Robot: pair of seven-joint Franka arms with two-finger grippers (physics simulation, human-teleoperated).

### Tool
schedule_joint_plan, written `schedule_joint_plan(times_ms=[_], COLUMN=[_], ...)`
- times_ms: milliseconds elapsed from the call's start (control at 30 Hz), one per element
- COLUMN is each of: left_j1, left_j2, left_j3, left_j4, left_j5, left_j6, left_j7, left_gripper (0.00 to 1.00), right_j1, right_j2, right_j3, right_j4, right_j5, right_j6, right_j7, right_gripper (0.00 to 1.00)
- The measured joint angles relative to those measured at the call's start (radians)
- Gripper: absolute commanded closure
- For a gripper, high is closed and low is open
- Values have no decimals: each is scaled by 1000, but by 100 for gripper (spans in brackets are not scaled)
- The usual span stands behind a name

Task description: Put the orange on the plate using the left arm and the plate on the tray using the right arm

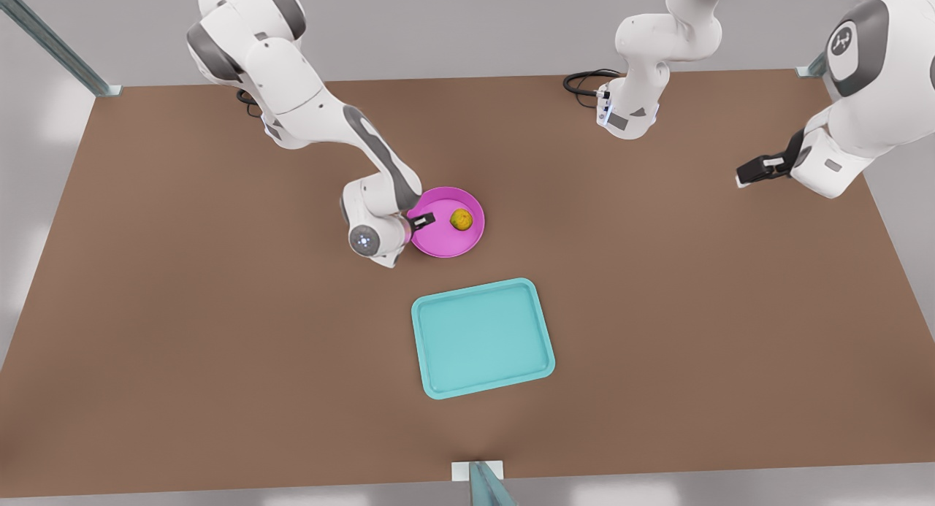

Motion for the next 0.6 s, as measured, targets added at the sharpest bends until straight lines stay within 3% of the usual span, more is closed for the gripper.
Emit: schedule_joint_plan(times_ms=[33,67,133,200,600], left_j1=[0,-2,-1,-5,-8], left_j2=[0,-1,-2,-5,-6], left_j3=[1,1,-4,-12,-13], left_j4=[0,0,0,0,0], left_j5=[-1,-2,-15,-28,-55], left_j6=[-2,-5,-17,-38,-99], left_j7=[6,12,24,34,75], left_gripper=[0,0,0,0,0], right_j1=[1,1,1,1,-6], right_j2=[4,7,15,19,-23], right_j3=[0,0,0,0,0], right_j4=[4,6,13,23,96], right_j5=[0,2,12,31,11], right_j6=[1,2,3,-1,-51], right_j7=[-4,-9,-23,-46,-76], right_gripper=[14,36,65,79,79])
